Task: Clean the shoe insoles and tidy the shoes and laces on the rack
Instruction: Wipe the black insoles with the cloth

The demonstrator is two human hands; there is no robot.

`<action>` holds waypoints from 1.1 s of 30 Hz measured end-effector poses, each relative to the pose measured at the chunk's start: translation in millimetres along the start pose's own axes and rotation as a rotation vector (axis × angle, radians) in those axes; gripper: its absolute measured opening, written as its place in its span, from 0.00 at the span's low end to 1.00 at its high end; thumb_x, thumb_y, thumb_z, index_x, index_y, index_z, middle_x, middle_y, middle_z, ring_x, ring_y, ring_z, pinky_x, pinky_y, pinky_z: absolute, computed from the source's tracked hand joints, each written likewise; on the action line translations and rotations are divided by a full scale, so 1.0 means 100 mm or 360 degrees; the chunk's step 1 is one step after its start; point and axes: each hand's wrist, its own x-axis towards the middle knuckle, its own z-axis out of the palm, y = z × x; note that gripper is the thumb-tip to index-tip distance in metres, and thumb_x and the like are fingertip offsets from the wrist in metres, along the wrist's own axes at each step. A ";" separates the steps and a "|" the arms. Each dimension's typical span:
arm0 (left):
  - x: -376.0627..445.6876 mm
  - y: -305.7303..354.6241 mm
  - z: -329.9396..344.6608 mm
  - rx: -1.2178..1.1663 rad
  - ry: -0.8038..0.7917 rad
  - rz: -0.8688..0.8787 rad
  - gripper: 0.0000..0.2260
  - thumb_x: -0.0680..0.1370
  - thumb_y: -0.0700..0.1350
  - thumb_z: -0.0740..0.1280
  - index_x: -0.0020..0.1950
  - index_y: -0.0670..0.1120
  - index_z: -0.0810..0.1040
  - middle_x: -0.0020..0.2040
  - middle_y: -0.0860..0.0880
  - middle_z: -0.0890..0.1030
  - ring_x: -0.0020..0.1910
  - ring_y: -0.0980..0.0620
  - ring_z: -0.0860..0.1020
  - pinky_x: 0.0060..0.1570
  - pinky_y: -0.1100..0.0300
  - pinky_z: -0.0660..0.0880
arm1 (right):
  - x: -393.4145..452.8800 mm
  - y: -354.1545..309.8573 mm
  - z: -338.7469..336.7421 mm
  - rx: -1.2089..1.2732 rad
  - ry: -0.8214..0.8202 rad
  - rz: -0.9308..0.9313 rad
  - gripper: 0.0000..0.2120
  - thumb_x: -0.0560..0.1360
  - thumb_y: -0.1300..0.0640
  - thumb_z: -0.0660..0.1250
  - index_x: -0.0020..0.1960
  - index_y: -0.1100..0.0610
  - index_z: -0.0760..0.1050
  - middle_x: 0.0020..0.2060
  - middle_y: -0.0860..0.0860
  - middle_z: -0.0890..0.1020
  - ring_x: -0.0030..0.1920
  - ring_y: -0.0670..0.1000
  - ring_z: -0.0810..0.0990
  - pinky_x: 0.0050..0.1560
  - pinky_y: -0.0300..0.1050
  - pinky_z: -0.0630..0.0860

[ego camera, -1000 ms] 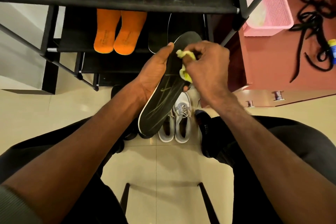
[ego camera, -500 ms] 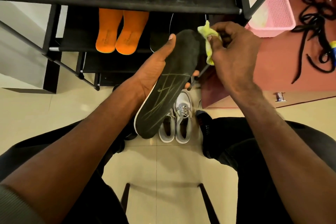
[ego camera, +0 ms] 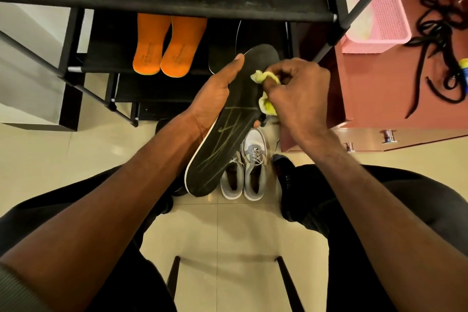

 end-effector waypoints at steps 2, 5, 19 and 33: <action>-0.04 -0.03 0.06 -0.0002 -0.0051 -0.0069 0.22 0.87 0.55 0.56 0.69 0.43 0.79 0.64 0.38 0.82 0.63 0.36 0.79 0.67 0.36 0.73 | 0.11 0.04 -0.06 0.0036 0.0135 0.0113 0.06 0.72 0.57 0.75 0.49 0.53 0.88 0.41 0.43 0.85 0.40 0.41 0.83 0.44 0.40 0.81; -0.09 -0.05 0.12 0.0081 -0.0102 -0.0113 0.20 0.87 0.56 0.54 0.64 0.46 0.80 0.54 0.43 0.86 0.49 0.42 0.85 0.52 0.46 0.81 | 0.23 0.13 -0.13 0.0083 0.0237 0.0231 0.06 0.71 0.56 0.74 0.46 0.52 0.88 0.36 0.44 0.85 0.35 0.40 0.82 0.38 0.33 0.75; -0.01 -0.02 0.06 0.0006 0.0071 0.0017 0.21 0.88 0.53 0.54 0.70 0.40 0.76 0.58 0.43 0.84 0.57 0.45 0.83 0.59 0.48 0.80 | -0.04 -0.01 0.00 -0.0019 -0.0044 0.0031 0.07 0.74 0.59 0.75 0.52 0.53 0.88 0.45 0.46 0.87 0.41 0.44 0.84 0.46 0.46 0.85; 0.00 0.01 0.01 -0.0121 0.0132 0.0099 0.18 0.88 0.48 0.53 0.61 0.40 0.78 0.45 0.46 0.87 0.44 0.51 0.86 0.45 0.58 0.83 | -0.02 0.01 -0.10 -0.0139 -0.0270 0.0029 0.06 0.75 0.59 0.74 0.49 0.52 0.88 0.40 0.43 0.86 0.38 0.39 0.83 0.40 0.31 0.79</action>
